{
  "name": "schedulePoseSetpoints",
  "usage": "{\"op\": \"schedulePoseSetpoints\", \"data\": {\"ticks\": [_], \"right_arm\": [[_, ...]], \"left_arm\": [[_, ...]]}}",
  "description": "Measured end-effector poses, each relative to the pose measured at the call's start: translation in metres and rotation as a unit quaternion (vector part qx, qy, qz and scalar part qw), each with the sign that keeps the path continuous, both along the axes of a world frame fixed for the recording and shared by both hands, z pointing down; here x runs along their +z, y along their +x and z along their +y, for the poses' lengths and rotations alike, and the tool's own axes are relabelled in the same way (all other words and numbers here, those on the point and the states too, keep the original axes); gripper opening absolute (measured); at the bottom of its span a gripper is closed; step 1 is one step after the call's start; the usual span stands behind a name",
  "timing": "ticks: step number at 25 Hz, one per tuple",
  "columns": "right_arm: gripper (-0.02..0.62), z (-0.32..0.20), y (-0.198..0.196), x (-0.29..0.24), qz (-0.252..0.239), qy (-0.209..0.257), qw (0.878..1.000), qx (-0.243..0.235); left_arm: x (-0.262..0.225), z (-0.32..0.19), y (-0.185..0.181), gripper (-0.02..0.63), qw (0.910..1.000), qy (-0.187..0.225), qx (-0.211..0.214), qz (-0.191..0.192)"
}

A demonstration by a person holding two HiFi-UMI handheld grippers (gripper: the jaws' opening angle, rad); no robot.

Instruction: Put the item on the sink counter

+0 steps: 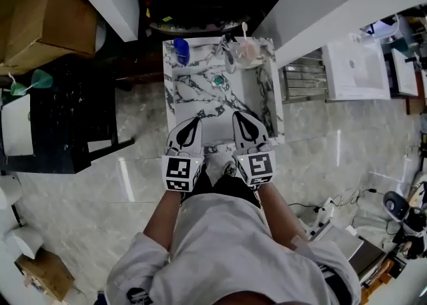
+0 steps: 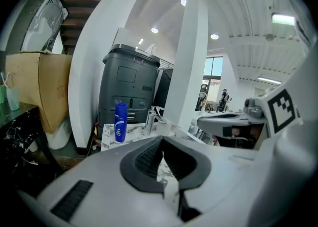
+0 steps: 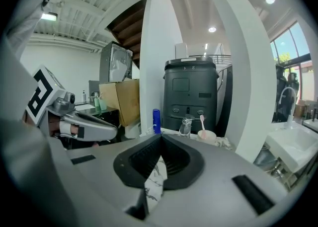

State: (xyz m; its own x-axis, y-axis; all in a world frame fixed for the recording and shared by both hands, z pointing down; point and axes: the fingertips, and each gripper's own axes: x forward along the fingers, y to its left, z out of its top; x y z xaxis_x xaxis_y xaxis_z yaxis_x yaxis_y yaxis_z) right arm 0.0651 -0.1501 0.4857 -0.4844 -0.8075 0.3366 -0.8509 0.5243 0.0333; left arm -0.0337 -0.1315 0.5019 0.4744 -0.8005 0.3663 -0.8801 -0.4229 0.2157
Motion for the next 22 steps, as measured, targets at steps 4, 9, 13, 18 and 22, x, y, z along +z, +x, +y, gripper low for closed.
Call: {"op": "schedulePoseSetpoints", "data": {"ticks": [4,9,13,18,22], "right_arm": [[0.005,0.016,0.021,-0.014,-0.009,0.018,1.0,-0.003],[0.003,0.041,0.044,-0.039,-0.031,0.048,0.998,-0.009],[0.005,0.065,0.066,-0.068,-0.05,0.077,0.996,-0.007],[0.004,0.1,0.089,-0.104,-0.071,0.118,0.99,-0.017],[0.005,0.131,0.108,-0.123,-0.089,0.145,0.985,-0.021]], "left_arm": [[-0.005,0.025,0.02,0.009,0.9999,0.002,-0.011,-0.003],[-0.022,0.051,0.045,0.009,0.9995,0.02,-0.024,-0.009],[-0.046,0.072,0.066,0.009,0.9982,0.049,-0.032,-0.011],[-0.082,0.103,0.089,0.009,0.9943,0.089,-0.059,-0.004],[-0.096,0.14,0.108,0.009,0.992,0.102,-0.075,-0.006]]}}
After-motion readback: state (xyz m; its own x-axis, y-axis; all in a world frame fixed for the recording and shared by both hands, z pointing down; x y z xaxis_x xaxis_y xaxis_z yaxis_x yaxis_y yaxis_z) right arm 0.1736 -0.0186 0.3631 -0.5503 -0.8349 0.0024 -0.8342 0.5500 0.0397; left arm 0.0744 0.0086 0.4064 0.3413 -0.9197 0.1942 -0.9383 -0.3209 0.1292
